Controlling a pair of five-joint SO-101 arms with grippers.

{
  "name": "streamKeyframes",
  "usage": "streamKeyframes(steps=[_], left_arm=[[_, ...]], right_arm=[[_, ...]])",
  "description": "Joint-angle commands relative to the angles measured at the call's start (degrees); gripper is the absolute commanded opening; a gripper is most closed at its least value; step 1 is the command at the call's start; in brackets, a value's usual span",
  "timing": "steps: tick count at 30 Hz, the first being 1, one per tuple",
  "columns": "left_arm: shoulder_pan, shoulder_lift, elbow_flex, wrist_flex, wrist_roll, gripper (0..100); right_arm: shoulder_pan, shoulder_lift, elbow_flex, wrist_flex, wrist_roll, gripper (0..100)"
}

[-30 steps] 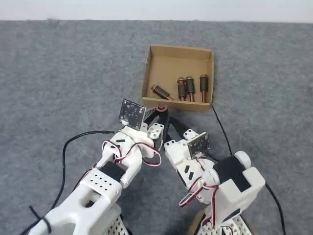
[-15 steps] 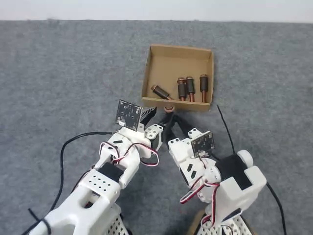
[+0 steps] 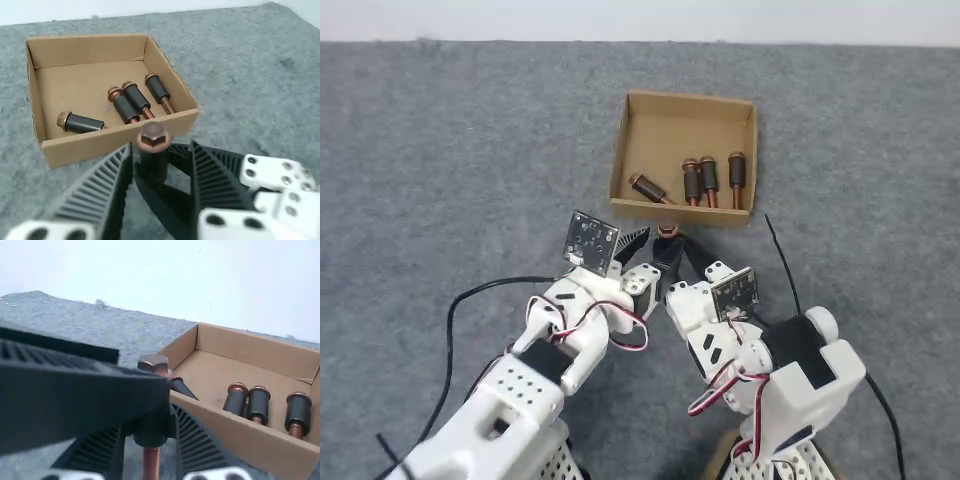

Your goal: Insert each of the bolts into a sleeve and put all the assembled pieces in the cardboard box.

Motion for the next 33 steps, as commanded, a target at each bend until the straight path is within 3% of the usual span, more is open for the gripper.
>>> streamKeyframes(steps=[1, 6, 23, 28, 33], left_arm=[[-0.09, -10.90, -0.31, 7.65, -0.09, 17], [-4.57, -21.27, -0.31, 17.23, -0.18, 17], [-30.68, -39.91, -0.66, 34.11, -0.35, 17], [-35.08, -46.07, 1.63, 40.18, -6.24, 17], [-38.42, -46.42, 7.43, 40.26, -8.00, 17]], right_arm=[[1.01, -3.30, -1.49, -1.27, 1.32, 0.6], [1.01, -3.30, -1.49, -1.27, 1.23, 0.6], [1.10, -3.30, -1.23, -1.27, 1.23, 0.6], [1.10, -3.30, -1.05, -1.27, 1.23, 0.6], [1.19, -3.21, -0.97, -1.27, 1.23, 0.6]])
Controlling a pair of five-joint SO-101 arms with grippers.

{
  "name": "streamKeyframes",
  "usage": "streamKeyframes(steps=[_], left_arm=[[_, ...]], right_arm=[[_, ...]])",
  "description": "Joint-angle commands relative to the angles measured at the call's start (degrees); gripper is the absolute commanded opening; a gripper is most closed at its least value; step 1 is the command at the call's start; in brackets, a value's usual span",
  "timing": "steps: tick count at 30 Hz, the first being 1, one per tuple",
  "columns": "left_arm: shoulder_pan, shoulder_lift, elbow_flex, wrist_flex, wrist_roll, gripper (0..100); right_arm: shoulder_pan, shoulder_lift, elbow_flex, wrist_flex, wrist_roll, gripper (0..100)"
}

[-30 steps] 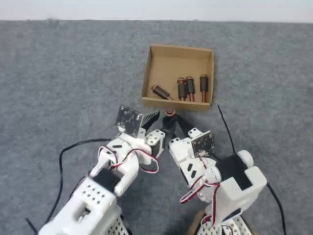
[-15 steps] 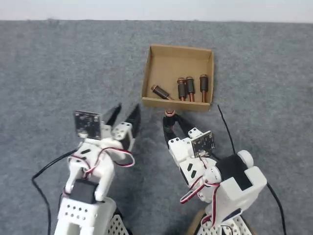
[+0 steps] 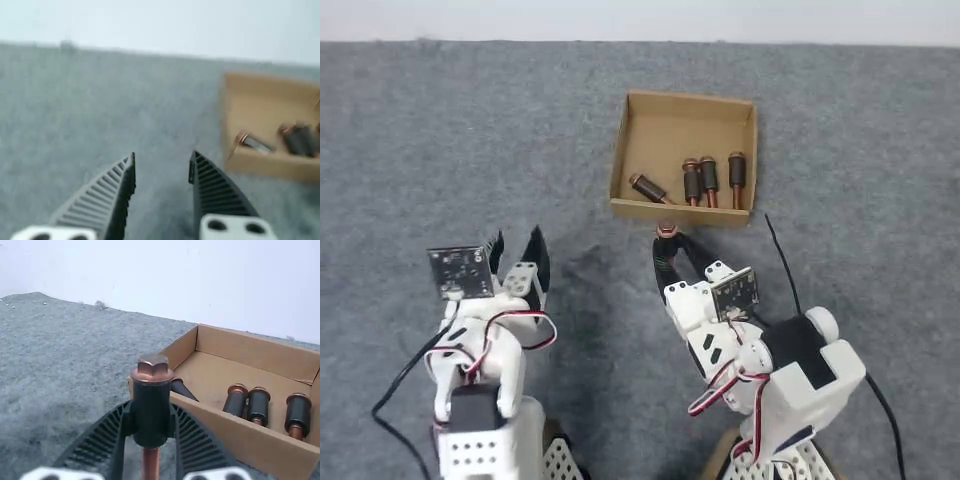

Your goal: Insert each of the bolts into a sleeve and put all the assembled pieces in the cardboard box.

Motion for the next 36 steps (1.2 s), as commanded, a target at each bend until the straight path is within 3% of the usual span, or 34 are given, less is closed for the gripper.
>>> streamKeyframes(steps=[1, 7, 17, 22, 28, 36], left_arm=[[-2.20, -1.23, 1.27, 0.26, -2.02, 17], [-6.51, -0.97, 2.77, 1.05, -4.22, 17], [-6.77, -0.97, 2.77, 13.27, -4.22, 17], [-6.68, -0.88, 2.77, 13.54, -4.22, 16], [-4.22, -0.88, 2.77, 13.36, -4.22, 1], [-3.43, -0.88, 2.77, 13.54, -4.22, 2]], right_arm=[[1.19, -3.21, -0.97, -1.27, 1.23, 0.6], [1.19, -3.21, -0.97, 0.66, 1.23, 0.6], [3.21, -3.21, -1.32, 1.80, 1.23, 0.6], [3.21, -3.21, -1.23, 1.89, 1.58, 0.6], [4.44, -3.38, -5.01, 1.89, 1.76, 0.6], [8.04, -4.09, -16.18, 12.79, 9.14, 0.6]])
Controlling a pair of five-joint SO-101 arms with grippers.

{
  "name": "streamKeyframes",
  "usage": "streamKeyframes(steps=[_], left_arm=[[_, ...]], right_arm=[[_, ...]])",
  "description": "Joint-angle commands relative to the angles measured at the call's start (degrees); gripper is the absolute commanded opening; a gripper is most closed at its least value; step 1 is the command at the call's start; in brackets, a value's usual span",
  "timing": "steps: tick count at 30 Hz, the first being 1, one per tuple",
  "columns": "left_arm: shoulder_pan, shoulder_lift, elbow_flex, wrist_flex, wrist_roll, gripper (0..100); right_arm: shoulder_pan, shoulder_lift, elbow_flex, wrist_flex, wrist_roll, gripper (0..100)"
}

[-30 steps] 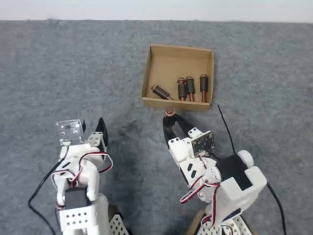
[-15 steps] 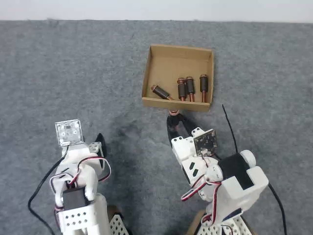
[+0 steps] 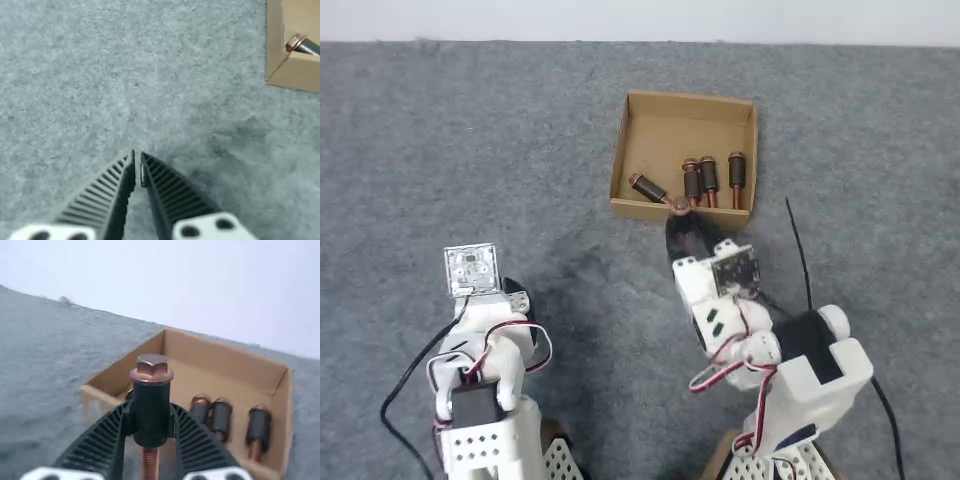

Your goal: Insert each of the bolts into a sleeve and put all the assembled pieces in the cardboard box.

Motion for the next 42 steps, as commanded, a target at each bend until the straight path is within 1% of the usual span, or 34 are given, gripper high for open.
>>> streamKeyframes(steps=[1, 4, 8, 15, 20, 22, 25, 32, 38, 42], left_arm=[[0.26, -0.88, -0.92, 0.18, -0.35, 2], [0.26, -0.88, -0.92, 0.18, -0.35, 2], [0.26, -0.88, -0.92, 0.09, -0.35, 2], [0.26, -0.88, -0.92, 0.09, -0.35, 2], [0.26, -0.88, -0.92, 0.00, -0.35, 2], [0.26, -0.88, -0.92, 0.00, -0.35, 2], [0.26, -0.88, -0.92, -0.09, -0.44, 2], [0.35, -0.88, -0.92, -0.09, -0.44, 2], [0.35, -0.88, -0.92, -0.09, -0.44, 2], [0.35, -0.88, -0.92, -0.09, -0.44, 2]], right_arm=[[1.89, -4.53, -7.65, 4.44, 3.08, 0.6], [1.98, -6.90, -11.69, 10.59, 3.34, 0.6], [1.89, -11.47, -17.23, 21.41, 3.34, 0.6], [1.71, -17.01, -30.95, 44.35, 3.08, 0.6], [1.45, -14.99, -43.87, 65.19, 3.08, 0.6], [1.54, -13.05, -48.53, 71.34, 3.08, 0.6], [1.45, -9.01, -53.63, 76.26, 3.08, 0.6], [1.63, 0.57, -60.48, 78.55, 3.08, 0.6], [1.63, 4.88, -67.96, 94.29, 2.90, 0.8], [1.71, 8.04, -74.46, 104.57, -1.14, 0.9]])
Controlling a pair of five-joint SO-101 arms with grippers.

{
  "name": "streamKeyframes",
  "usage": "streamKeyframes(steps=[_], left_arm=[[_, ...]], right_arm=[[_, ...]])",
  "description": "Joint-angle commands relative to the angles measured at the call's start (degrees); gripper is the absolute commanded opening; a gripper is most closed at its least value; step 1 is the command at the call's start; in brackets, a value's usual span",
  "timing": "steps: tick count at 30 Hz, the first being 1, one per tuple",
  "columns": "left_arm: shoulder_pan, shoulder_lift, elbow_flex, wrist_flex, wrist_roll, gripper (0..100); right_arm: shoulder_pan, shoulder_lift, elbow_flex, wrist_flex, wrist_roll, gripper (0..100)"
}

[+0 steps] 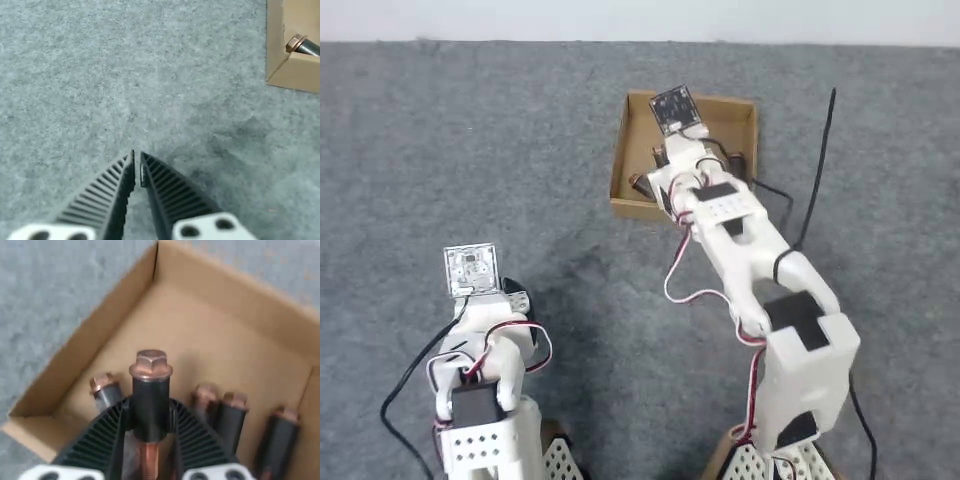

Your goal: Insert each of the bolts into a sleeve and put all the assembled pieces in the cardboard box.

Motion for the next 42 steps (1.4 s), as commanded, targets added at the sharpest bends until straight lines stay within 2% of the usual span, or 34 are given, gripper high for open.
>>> streamKeyframes(steps=[1, 7, 13, 20, 26, 30, 42], left_arm=[[0.35, -0.88, -0.92, -0.09, -0.44, 2], [0.35, -0.88, -0.92, -0.09, -0.44, 2], [0.35, -0.88, -0.92, -0.09, -0.44, 2], [0.35, -0.88, -0.92, -0.09, -0.44, 2], [0.35, -0.88, -0.92, -0.18, -0.44, 2], [0.35, -0.79, -0.92, -1.23, -0.44, 2], [0.35, -0.79, -0.92, -1.23, -0.44, 2]], right_arm=[[0.57, 0.40, -9.41, 8.57, -2.99, 1.0], [0.75, 6.55, -19.87, 19.65, -3.52, 1.3], [0.75, 7.43, -23.12, 23.87, -3.52, 12.8], [1.54, 1.63, -22.68, 24.66, -3.52, 0.6], [4.18, -8.48, -22.24, 36.18, -3.69, 0.6], [6.99, -17.36, -18.29, 42.51, -7.12, 0.6], [12.97, -57.63, 12.13, 43.91, -6.95, 0.6]])
